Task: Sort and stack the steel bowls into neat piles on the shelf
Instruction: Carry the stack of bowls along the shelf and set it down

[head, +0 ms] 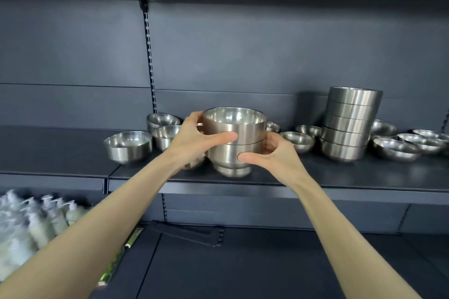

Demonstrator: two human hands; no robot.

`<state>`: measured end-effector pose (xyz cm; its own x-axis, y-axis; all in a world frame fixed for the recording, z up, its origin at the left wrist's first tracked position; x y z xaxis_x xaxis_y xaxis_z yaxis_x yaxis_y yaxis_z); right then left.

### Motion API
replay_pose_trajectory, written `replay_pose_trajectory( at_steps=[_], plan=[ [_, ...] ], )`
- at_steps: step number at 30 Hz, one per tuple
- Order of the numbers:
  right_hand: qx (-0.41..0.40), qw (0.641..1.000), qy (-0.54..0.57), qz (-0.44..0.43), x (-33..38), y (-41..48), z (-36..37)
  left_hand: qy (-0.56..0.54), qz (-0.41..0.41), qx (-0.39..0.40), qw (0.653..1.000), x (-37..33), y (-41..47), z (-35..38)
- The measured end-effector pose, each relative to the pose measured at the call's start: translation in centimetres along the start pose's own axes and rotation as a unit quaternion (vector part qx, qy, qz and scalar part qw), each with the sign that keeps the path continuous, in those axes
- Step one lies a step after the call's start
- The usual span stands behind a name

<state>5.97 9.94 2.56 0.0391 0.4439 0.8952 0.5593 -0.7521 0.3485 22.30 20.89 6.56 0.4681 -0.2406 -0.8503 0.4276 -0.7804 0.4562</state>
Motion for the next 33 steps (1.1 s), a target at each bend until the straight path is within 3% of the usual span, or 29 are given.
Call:
replay_pose_trajectory(
  at_steps=[14,33],
  plan=[
    [-0.019,0.999,-0.035,0.031,-5.1,6.4,0.9,-0.021,0.002,0.035,0.999,7.0,7.2,1.8],
    [-0.098,0.989,-0.072,0.089,-5.9,4.1,1.6,-0.036,0.002,0.131,0.991,9.6,8.4,3.0]
  ],
)
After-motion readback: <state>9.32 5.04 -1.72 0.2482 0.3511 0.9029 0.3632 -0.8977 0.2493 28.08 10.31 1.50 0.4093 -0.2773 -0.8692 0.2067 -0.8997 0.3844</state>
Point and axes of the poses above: each hand's wrist, its own y-axis towards the middle knuckle, its own z-axis out of the palm, x = y × z, the point moved 10 cm from there along y, towards the middle knuckle, and after that the axes turned 2 degrees about z, right-handed, at the moved point
